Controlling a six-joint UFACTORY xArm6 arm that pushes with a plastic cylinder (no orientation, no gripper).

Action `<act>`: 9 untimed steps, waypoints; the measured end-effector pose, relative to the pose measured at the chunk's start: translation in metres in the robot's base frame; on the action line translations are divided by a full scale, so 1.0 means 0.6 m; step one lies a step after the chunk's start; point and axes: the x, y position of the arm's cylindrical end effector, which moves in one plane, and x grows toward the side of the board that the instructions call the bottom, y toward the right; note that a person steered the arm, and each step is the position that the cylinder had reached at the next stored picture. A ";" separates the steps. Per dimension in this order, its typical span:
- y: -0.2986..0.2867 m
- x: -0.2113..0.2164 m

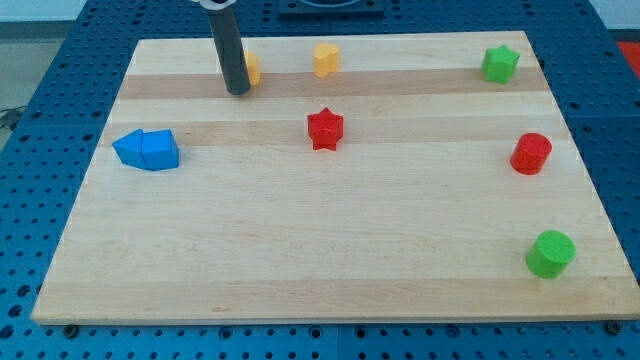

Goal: Slide hexagon close to the the heart

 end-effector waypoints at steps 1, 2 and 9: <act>-0.012 0.000; -0.060 -0.011; 0.004 -0.014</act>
